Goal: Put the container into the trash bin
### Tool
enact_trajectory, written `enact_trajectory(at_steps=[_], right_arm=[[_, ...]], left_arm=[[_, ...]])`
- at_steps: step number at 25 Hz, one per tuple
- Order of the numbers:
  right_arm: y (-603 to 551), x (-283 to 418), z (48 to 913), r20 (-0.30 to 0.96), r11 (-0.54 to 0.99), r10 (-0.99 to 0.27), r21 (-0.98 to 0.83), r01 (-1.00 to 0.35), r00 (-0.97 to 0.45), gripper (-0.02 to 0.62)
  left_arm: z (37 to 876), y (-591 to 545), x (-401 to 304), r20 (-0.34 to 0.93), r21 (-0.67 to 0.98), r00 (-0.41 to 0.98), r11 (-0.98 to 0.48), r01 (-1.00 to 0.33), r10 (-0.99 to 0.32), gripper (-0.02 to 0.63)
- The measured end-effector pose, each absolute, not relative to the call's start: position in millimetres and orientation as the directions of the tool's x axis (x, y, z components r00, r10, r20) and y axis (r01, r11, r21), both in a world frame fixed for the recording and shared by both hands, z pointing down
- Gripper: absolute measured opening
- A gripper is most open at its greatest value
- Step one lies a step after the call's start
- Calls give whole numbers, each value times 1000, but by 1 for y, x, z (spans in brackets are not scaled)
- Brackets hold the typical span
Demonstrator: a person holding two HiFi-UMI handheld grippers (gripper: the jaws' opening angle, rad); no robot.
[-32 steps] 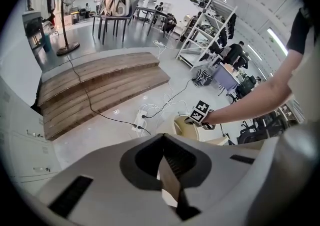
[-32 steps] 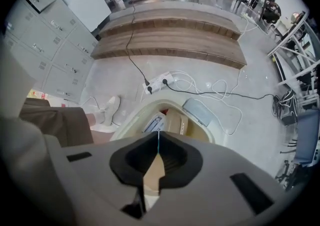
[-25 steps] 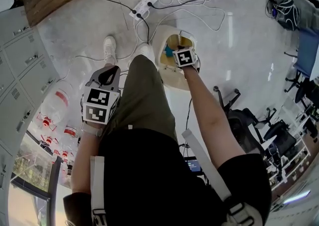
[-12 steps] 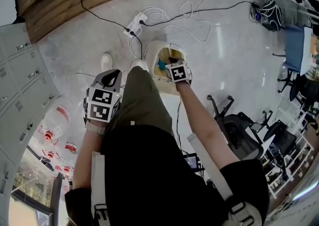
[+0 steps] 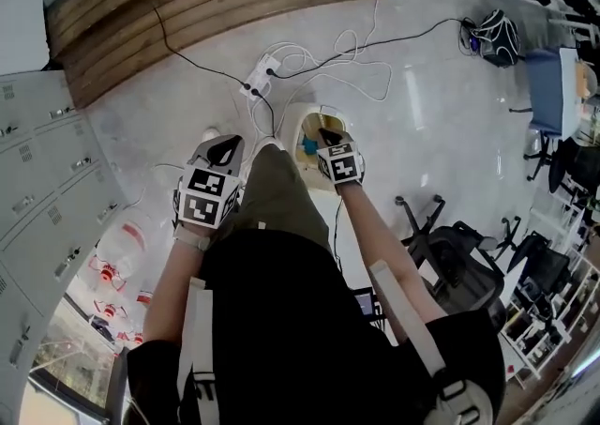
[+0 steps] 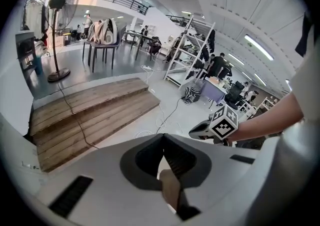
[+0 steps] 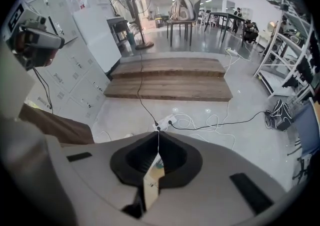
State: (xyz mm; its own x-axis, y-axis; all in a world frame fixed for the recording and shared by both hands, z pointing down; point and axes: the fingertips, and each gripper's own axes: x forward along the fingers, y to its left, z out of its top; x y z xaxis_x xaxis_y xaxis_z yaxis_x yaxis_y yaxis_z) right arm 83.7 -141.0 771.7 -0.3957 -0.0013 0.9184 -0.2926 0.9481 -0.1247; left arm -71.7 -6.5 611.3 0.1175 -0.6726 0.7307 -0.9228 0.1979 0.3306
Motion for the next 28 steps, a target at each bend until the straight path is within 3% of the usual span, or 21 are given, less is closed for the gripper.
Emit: enact_trajectory(at_steps=[15, 28], right_arm=[[-144, 52, 626, 790, 921, -146, -112, -373, -596, 17], [-146, 23, 495, 611, 902, -303, -65, -428, -732, 17]], left_arm=[[530, -40, -100, 629, 259, 168, 1, -966, -759, 8], [438, -80, -119, 448, 198, 261, -190, -962, -855, 8]])
